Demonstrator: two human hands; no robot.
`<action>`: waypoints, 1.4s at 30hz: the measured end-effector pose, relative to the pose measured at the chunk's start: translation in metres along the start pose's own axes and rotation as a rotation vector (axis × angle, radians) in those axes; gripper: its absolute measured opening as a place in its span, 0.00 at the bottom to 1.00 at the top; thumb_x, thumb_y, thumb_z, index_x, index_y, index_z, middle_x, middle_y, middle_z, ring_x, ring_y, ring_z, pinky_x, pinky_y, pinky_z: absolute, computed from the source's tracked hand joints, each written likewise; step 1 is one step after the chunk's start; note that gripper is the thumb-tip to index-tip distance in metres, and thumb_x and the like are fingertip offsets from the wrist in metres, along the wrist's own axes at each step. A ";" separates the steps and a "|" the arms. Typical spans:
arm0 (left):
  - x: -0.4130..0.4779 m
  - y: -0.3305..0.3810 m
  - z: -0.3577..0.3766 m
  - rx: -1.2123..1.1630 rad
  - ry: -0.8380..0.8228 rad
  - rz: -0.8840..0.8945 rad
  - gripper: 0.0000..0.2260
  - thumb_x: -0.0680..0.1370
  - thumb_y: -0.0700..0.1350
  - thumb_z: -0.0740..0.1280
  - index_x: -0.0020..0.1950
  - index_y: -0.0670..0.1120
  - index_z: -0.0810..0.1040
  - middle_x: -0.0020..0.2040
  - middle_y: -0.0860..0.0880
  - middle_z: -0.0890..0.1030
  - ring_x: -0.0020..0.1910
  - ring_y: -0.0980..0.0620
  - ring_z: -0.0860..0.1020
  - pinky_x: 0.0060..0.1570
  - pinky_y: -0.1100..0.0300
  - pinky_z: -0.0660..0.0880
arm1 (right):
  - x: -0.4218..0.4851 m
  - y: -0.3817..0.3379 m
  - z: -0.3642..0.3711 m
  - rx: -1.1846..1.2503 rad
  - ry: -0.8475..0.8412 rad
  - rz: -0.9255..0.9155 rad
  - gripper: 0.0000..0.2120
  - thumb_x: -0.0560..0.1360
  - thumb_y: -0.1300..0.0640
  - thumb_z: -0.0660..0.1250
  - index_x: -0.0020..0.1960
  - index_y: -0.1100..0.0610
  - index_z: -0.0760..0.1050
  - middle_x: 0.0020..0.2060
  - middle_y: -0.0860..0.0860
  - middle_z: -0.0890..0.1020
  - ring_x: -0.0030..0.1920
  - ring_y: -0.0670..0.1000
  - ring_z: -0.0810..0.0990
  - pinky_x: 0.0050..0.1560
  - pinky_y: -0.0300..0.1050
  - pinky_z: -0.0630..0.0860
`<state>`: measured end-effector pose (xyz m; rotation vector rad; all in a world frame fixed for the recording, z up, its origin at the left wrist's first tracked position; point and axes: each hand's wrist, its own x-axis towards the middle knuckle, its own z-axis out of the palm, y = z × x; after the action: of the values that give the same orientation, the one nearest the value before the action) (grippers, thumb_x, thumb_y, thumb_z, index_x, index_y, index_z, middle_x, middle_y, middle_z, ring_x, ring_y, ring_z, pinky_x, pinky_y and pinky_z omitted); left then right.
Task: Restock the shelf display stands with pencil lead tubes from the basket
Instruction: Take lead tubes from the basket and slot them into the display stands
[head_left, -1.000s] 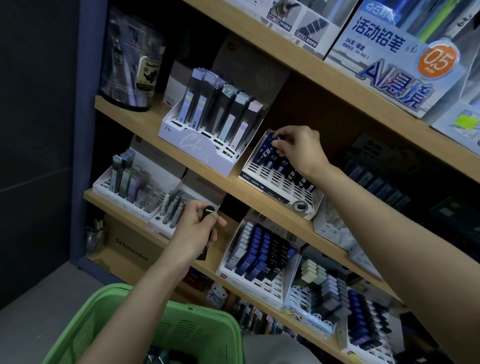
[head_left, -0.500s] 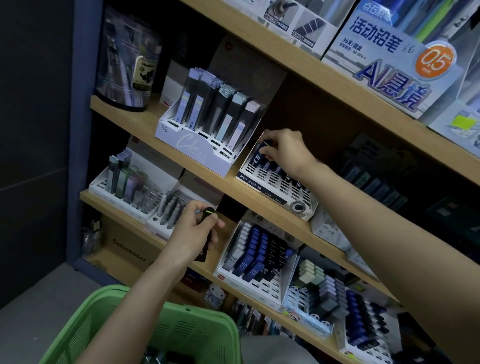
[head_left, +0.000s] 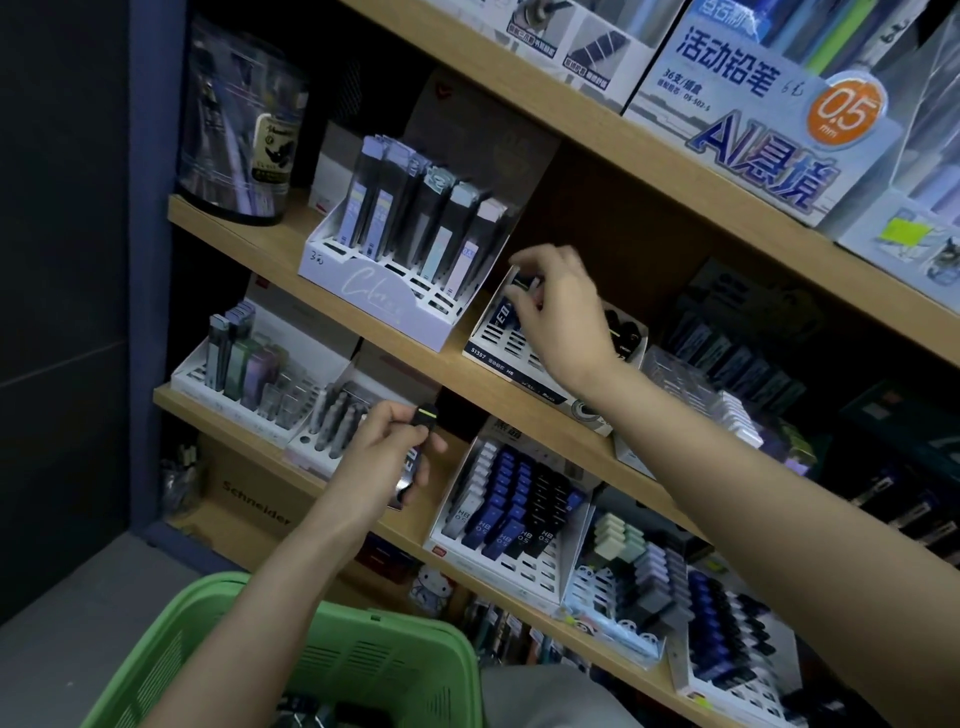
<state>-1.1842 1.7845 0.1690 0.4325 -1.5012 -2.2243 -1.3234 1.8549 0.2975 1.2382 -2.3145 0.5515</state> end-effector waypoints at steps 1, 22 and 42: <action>0.000 0.000 0.000 -0.015 -0.004 -0.002 0.06 0.81 0.37 0.55 0.46 0.44 0.69 0.36 0.48 0.79 0.25 0.54 0.69 0.25 0.60 0.64 | -0.009 -0.008 -0.003 0.045 -0.063 -0.027 0.11 0.79 0.57 0.63 0.60 0.56 0.74 0.55 0.51 0.76 0.47 0.42 0.75 0.47 0.28 0.73; -0.022 -0.005 0.027 0.225 -0.074 0.201 0.05 0.74 0.35 0.67 0.47 0.42 0.78 0.37 0.49 0.81 0.32 0.56 0.78 0.34 0.69 0.76 | -0.102 0.013 -0.045 0.696 -0.509 0.368 0.06 0.75 0.65 0.67 0.48 0.55 0.78 0.42 0.56 0.83 0.43 0.52 0.84 0.48 0.43 0.81; 0.014 0.038 0.122 0.745 -0.113 0.588 0.07 0.78 0.47 0.65 0.55 0.53 0.74 0.54 0.60 0.72 0.58 0.60 0.71 0.62 0.58 0.68 | -0.072 0.087 -0.115 0.600 0.046 0.462 0.05 0.74 0.60 0.70 0.50 0.58 0.80 0.38 0.53 0.82 0.39 0.47 0.83 0.46 0.39 0.80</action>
<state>-1.2476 1.8626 0.2491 0.0446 -2.1513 -1.2198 -1.3384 2.0094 0.3391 0.8820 -2.4858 1.4996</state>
